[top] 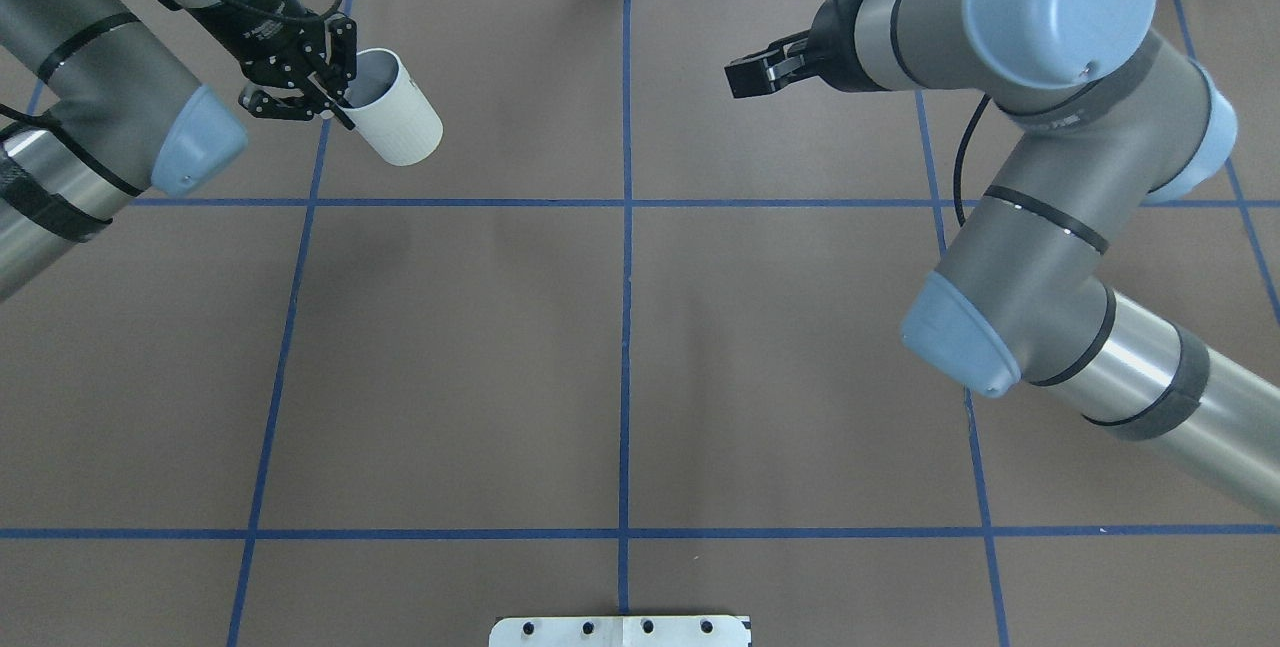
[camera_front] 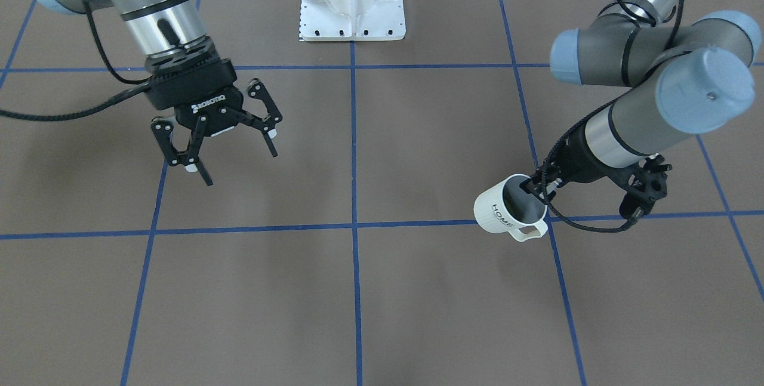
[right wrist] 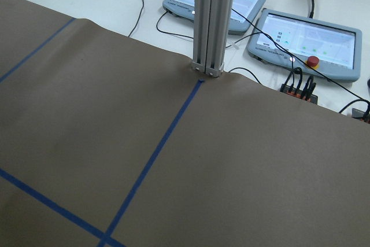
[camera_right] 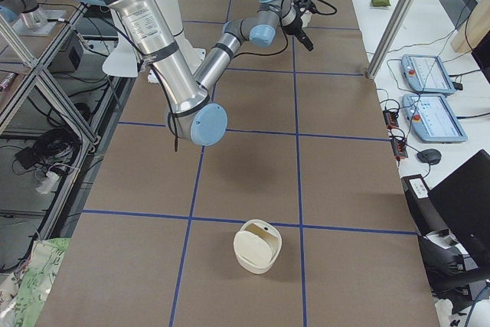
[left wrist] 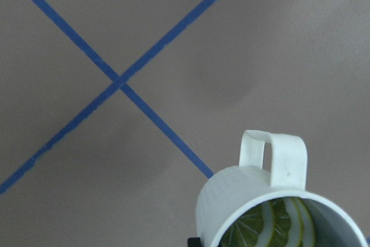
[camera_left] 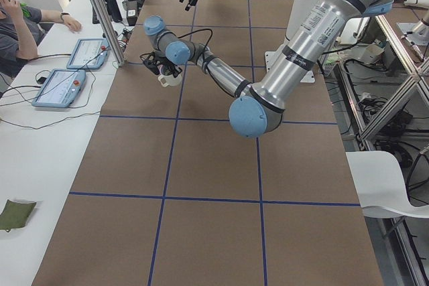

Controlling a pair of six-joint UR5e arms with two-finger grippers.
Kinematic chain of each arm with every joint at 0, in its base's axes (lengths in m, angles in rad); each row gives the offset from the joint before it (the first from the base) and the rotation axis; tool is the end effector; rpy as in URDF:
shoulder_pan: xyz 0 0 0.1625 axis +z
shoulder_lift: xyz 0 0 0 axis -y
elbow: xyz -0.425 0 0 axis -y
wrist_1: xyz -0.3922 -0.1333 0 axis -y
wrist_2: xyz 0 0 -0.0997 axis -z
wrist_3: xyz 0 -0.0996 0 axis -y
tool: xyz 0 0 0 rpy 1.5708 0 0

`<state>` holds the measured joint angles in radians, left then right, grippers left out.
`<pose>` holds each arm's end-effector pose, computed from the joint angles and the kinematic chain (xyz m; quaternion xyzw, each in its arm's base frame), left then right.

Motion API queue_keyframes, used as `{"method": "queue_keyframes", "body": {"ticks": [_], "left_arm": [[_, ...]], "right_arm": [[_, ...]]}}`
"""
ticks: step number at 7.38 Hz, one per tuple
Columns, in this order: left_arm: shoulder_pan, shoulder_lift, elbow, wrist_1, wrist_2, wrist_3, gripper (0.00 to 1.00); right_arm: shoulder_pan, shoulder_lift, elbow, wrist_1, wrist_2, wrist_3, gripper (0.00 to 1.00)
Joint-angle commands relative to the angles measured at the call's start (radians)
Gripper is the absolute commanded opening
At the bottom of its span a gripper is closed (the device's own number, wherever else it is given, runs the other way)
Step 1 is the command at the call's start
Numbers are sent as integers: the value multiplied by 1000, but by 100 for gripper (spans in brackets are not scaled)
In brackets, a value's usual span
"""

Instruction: Left arm hands cup to right arm to dump lemon

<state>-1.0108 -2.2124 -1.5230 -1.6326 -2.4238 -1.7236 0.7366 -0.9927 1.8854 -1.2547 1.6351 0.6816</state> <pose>0.3216 -0.6227 0.2747 -0.2342 0.4295 -0.3624 0.7933 -0.3640 -0.5014 0.1550 0.3943 -0.4096 -0.0809 0.8186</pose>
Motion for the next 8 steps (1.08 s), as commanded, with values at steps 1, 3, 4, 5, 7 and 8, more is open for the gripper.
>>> {"method": "queue_keyframes", "body": {"ticks": [1,3,4,5,7,8], "left_arm": [[17,-67,24,-1,0,-161,0],[35,-128,38,-1,-1,-241,0],[38,-144,40,-1,-1,-243,0],[46,-153,40,-3,-1,-241,0],[82,-223,85,11,-1,-245,0],[92,-230,86,7,-3,-245,0]], "right_arm": [[-142,14,-20,184,-201,1,98],[-209,13,-35,199,-306,-22,98],[-239,12,-35,195,-336,-102,98],[-281,14,-35,195,-404,-131,99],[-336,16,-49,196,-489,-131,100],[-344,19,-54,198,-494,-120,100]]}}
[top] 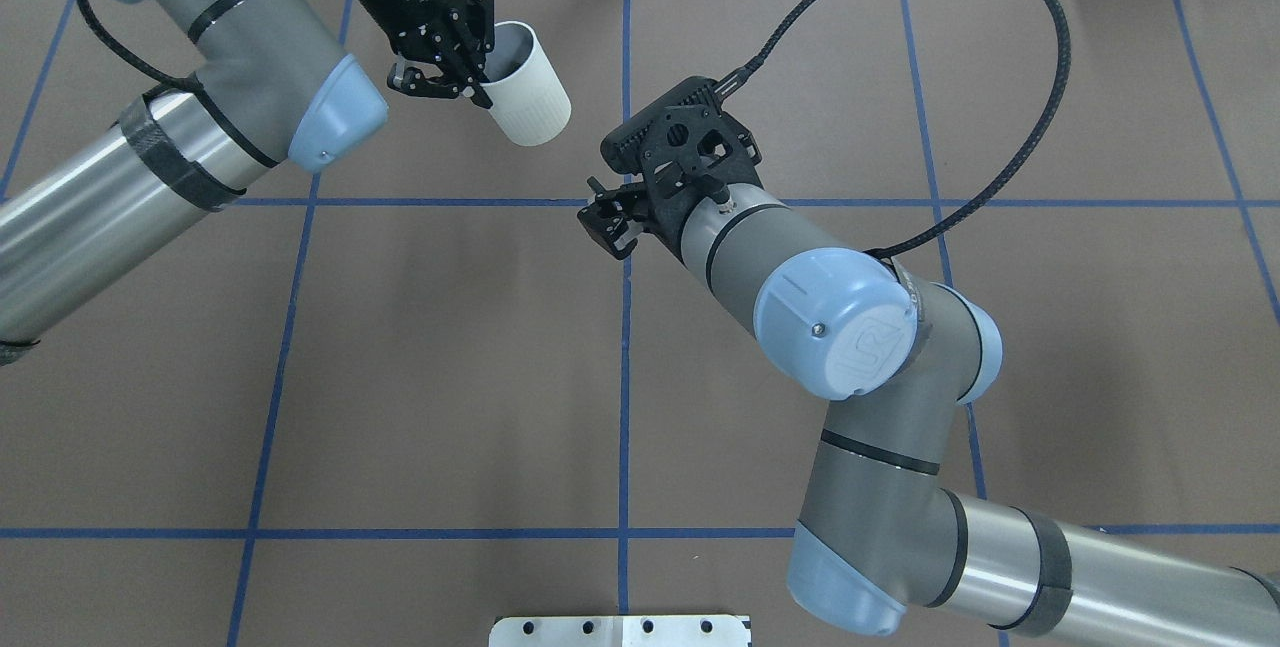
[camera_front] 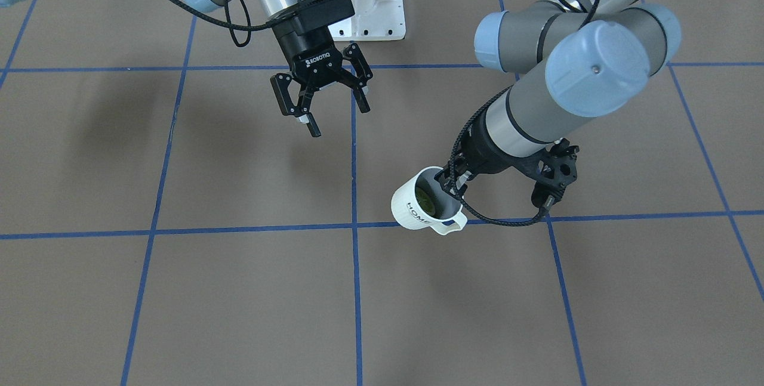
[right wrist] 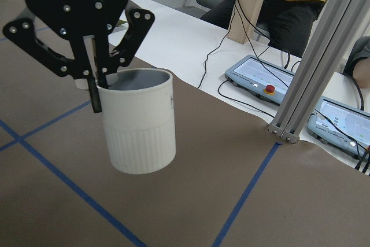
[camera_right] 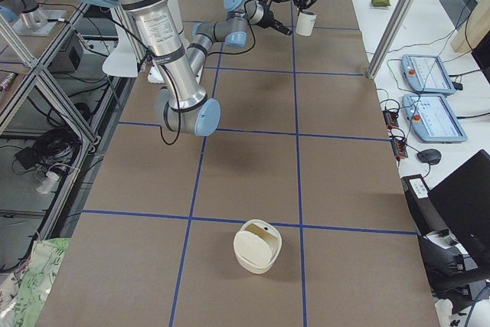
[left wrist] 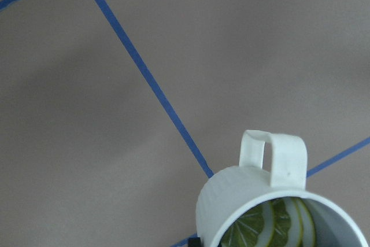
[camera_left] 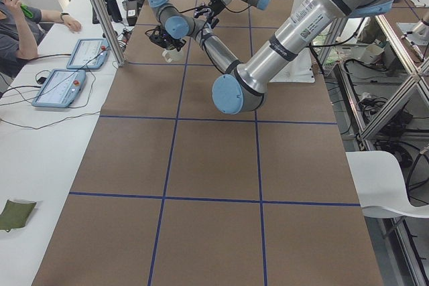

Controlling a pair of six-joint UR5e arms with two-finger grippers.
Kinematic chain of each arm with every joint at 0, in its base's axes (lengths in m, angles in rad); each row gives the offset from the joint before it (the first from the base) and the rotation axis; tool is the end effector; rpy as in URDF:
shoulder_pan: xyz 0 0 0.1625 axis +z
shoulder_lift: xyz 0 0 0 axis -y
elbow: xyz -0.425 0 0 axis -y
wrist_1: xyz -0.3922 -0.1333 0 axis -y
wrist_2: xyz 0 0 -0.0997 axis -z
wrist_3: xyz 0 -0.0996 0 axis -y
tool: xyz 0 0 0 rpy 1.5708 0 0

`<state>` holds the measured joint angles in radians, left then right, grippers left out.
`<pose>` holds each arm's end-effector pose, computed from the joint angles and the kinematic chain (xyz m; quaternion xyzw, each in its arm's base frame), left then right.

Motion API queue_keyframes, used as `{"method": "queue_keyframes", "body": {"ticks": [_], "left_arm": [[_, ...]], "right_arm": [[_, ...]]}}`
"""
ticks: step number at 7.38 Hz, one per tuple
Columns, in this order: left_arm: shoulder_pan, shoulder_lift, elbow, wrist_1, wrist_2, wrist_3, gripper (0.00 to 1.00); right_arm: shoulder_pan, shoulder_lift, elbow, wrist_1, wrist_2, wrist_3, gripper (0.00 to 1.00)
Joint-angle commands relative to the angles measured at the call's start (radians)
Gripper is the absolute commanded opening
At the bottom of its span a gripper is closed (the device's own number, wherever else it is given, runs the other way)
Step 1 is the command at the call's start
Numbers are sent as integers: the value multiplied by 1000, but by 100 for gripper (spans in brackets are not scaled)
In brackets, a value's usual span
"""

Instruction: Left arm hands cup to right arm to dump lemon

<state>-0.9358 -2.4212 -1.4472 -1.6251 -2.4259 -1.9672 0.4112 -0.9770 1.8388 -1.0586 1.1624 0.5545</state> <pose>0.3858 -0.6216 0.1585 -0.2773 0.4361 -0.3958 0.7591 -0.4830 -0.3992 0.1372 0.5251 -0.3668 -0.1028 0.7610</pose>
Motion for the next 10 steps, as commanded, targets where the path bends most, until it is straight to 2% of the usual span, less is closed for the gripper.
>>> {"method": "queue_keyframes", "body": {"ticks": [1,4,5,7,10], "left_arm": [[22,-32,10,-5,-5,1,0],[48,-42,-13,-9,-13,1,0],[49,-41,-19,-7,-51,2,0],[51,-41,-45,-4,-84,2,0],[77,-38,-59,-1,-79,2,0]], "right_arm": [[-32,0,-9,5,-45,8,100],[-35,1,-56,61,-69,11,99],[-35,1,-69,77,-69,11,99],[-35,3,-69,78,-70,11,99],[-35,1,-69,80,-69,11,99]]}}
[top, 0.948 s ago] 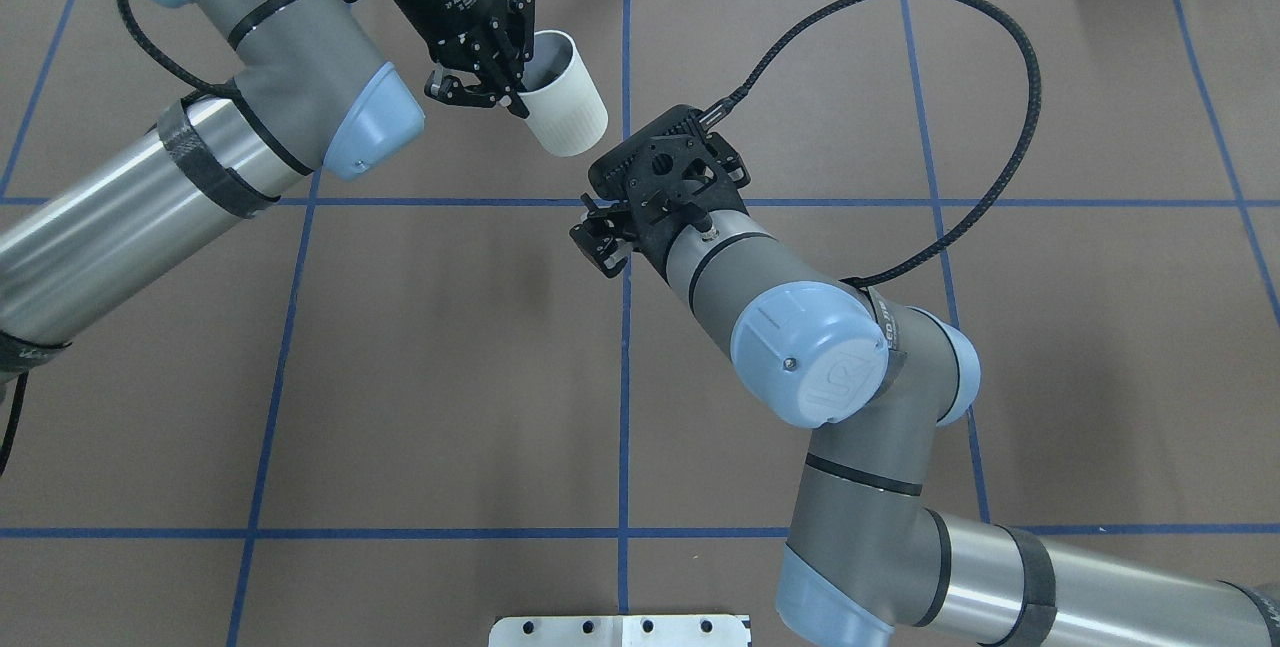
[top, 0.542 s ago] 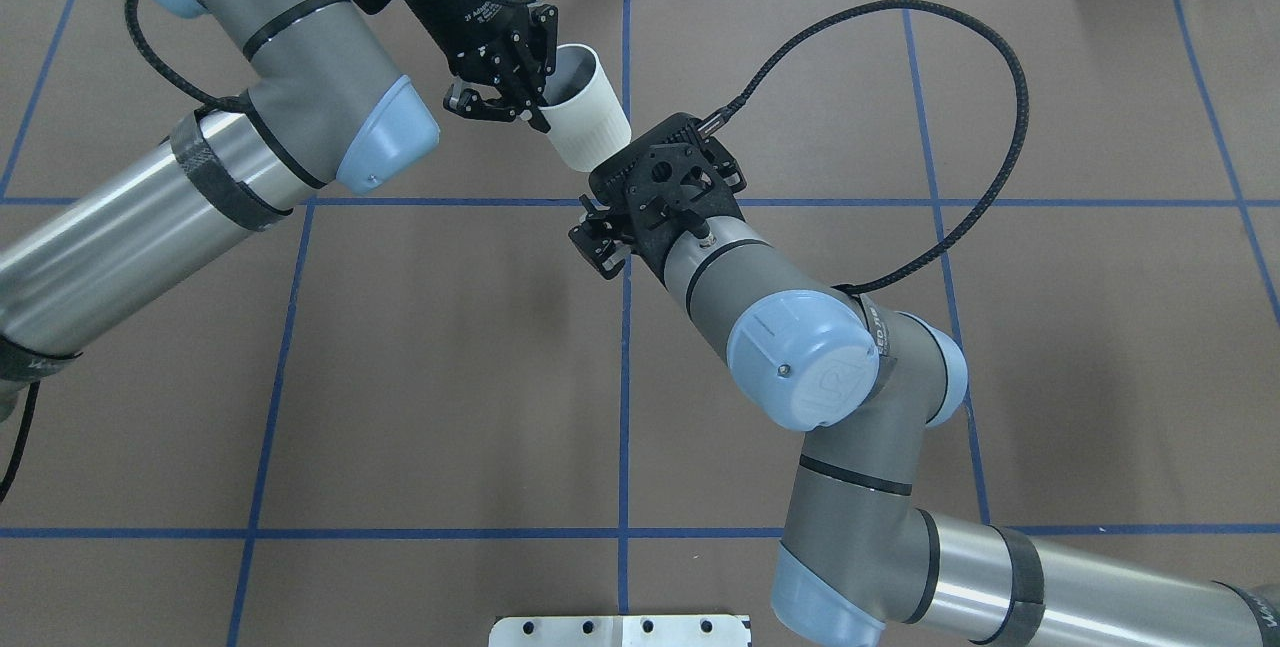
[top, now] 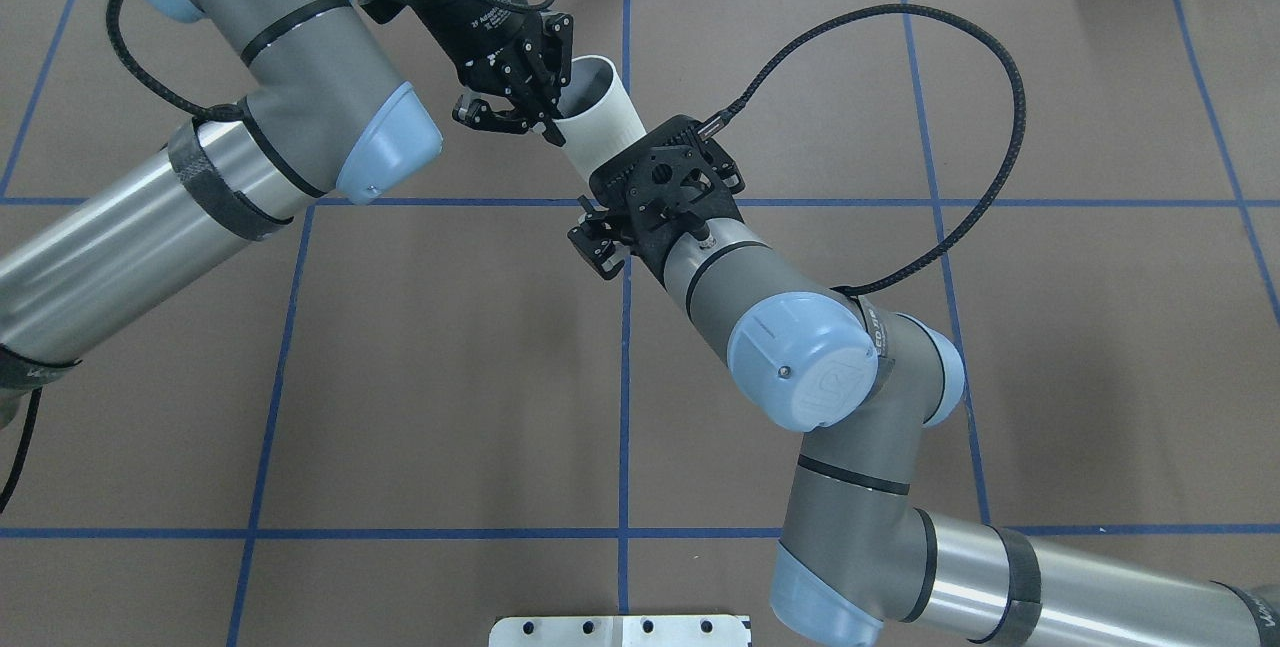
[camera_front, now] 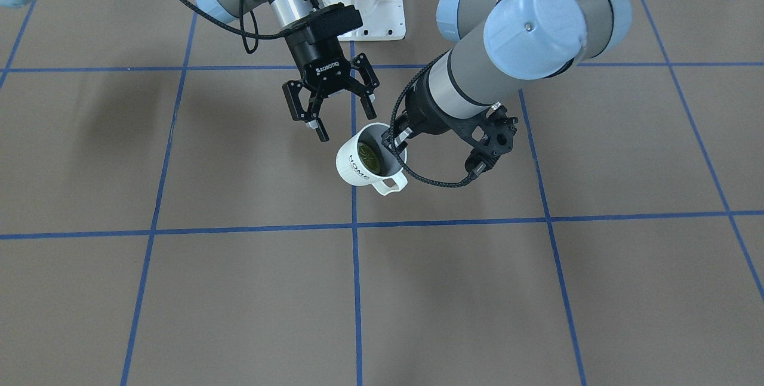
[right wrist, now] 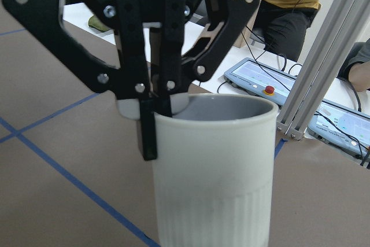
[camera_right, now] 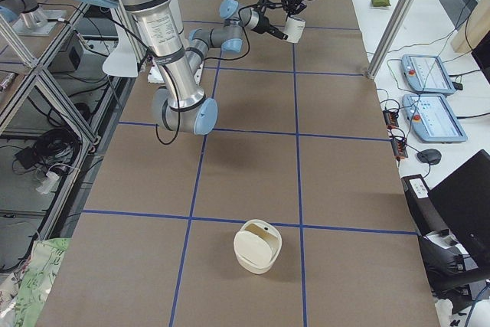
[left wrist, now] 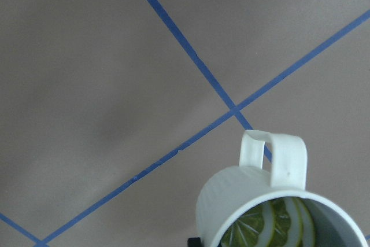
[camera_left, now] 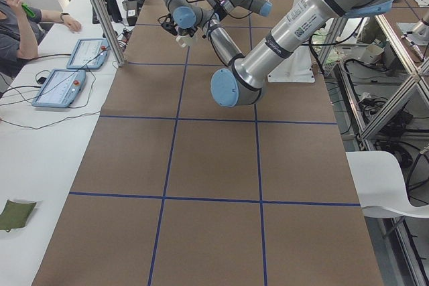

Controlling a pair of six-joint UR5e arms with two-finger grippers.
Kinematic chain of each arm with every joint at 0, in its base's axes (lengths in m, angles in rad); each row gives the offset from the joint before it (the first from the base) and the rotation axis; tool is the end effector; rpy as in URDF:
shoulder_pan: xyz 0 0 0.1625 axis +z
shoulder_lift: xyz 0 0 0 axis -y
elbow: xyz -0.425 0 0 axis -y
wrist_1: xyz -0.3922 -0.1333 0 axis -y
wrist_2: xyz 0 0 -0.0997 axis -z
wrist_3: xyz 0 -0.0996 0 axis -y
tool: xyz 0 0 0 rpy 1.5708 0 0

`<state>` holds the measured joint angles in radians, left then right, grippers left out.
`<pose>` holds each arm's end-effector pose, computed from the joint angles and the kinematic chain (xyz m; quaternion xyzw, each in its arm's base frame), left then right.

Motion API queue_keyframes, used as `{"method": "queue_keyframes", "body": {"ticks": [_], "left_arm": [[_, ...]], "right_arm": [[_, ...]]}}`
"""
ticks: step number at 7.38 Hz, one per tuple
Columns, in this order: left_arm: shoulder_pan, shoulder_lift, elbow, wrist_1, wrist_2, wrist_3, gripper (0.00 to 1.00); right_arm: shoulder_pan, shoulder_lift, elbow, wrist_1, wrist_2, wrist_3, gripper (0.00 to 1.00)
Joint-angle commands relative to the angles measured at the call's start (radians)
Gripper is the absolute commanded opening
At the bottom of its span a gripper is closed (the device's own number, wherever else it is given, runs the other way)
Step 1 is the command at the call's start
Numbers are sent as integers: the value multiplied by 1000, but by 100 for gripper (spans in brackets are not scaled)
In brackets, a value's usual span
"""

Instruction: Left arm hands cup to right arm to dump lemon

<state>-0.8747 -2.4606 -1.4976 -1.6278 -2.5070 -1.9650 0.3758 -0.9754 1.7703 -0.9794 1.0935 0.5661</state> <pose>0.4133 -0.5773 0.1057 -0.3073 0.4640 -0.3256 0.7644 -0.5094 -0.3935 0.1526 0.5355 -0.3629 -0.0875 0.7575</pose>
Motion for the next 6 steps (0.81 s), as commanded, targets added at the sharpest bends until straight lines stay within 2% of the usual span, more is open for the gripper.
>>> {"method": "queue_keyframes", "body": {"ticks": [1,6], "left_arm": [[35,0,-12,2,8,0,0],[48,12,-53,5,2,2,0]], "right_arm": [[0,-2,0,2,0,0,99],[0,-3,0,4,0,0,99]]}}
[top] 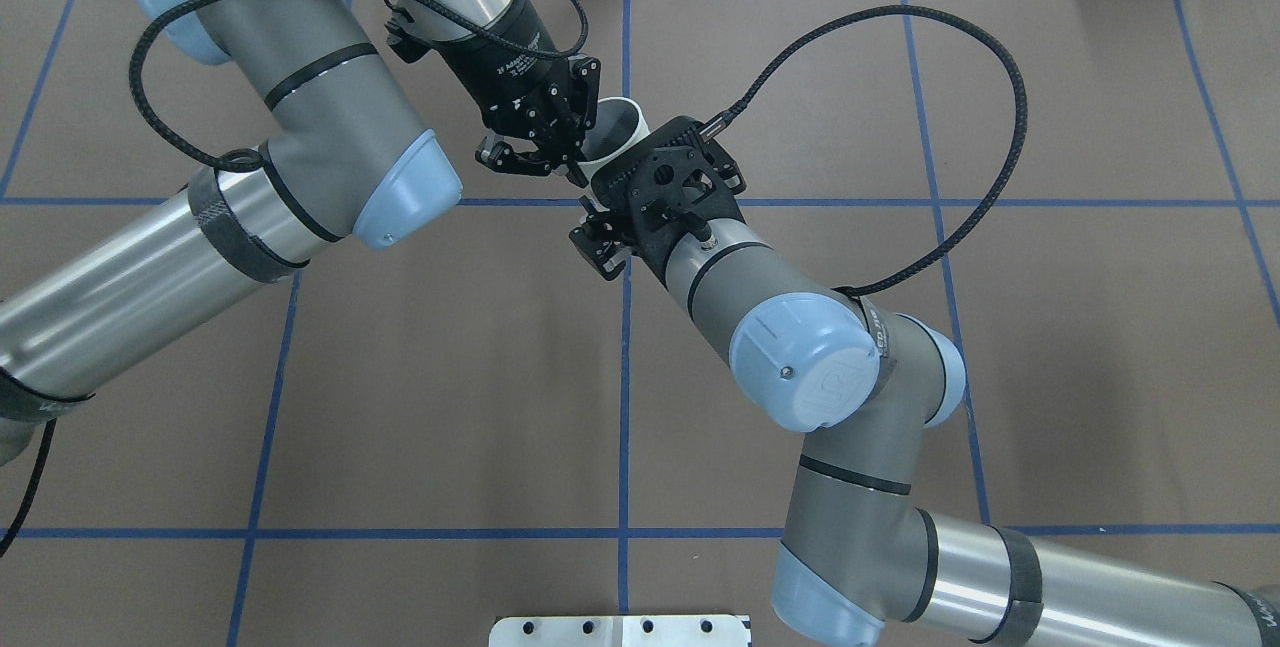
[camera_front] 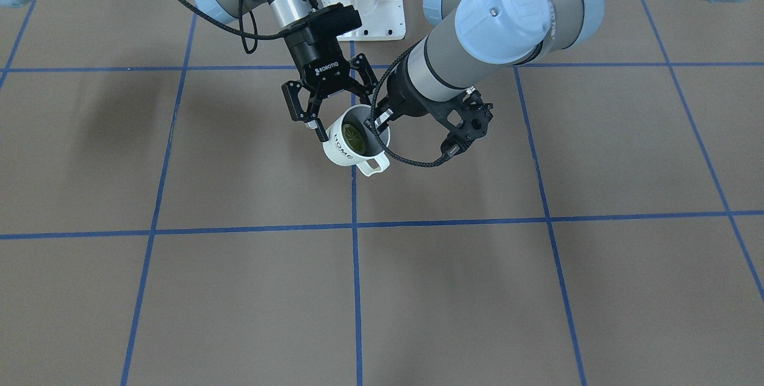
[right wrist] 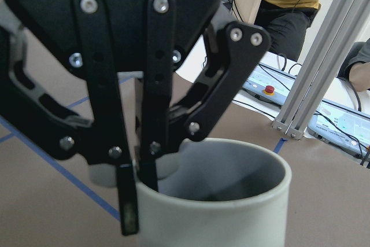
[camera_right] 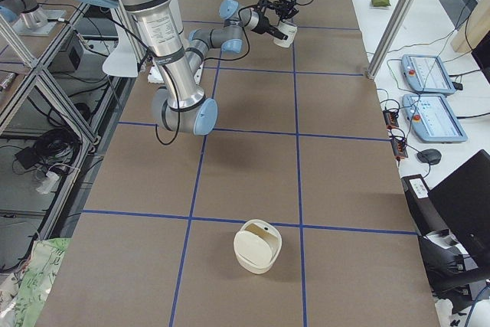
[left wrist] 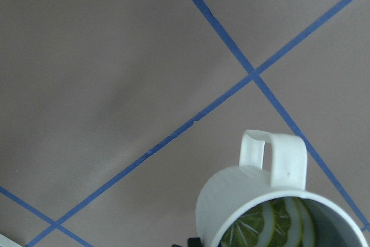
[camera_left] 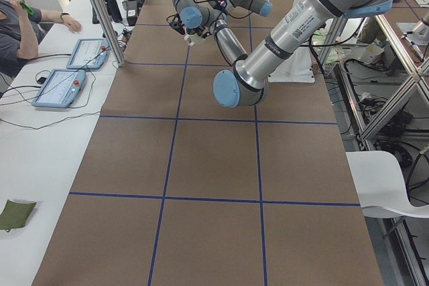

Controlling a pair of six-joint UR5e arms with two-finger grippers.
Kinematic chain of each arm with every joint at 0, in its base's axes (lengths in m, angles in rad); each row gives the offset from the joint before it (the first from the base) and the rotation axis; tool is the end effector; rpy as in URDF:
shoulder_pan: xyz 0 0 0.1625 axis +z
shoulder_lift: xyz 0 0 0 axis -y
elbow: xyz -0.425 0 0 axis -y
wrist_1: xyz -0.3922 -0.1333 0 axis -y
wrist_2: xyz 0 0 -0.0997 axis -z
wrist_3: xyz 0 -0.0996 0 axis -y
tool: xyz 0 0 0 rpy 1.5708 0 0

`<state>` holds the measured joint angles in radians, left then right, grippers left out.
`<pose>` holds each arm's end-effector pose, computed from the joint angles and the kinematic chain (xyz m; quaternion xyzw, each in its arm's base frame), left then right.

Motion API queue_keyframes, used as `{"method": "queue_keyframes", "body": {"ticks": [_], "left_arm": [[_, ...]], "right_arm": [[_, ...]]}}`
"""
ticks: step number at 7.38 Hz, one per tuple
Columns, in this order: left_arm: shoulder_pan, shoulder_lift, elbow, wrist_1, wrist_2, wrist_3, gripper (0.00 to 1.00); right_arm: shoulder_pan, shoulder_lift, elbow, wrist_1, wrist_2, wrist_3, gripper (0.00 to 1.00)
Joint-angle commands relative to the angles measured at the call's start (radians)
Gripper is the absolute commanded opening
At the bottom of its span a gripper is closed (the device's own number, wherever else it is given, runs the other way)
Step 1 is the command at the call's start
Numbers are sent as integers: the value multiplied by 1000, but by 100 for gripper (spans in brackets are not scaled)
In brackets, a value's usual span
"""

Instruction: Left arm hands cup to right arm to dump lemon

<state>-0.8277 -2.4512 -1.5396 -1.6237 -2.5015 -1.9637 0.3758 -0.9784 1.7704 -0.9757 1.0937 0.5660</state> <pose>0.4310 -0.5481 0.0974 -0.3103 0.4675 -0.3007 0.7712 -0.5092 -0.3934 0.1541 0.5356 -0.3633 -0.0875 0.7573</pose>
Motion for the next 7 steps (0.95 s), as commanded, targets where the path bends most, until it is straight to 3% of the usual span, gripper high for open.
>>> {"method": "queue_keyframes", "body": {"ticks": [1,7], "left_arm": [[1,3,-13,1,-3,0,0],[4,27,-51,1,-5,2,0]], "right_arm": [[0,0,0,0,0,0,99],[0,-3,0,2,0,0,99]]}}
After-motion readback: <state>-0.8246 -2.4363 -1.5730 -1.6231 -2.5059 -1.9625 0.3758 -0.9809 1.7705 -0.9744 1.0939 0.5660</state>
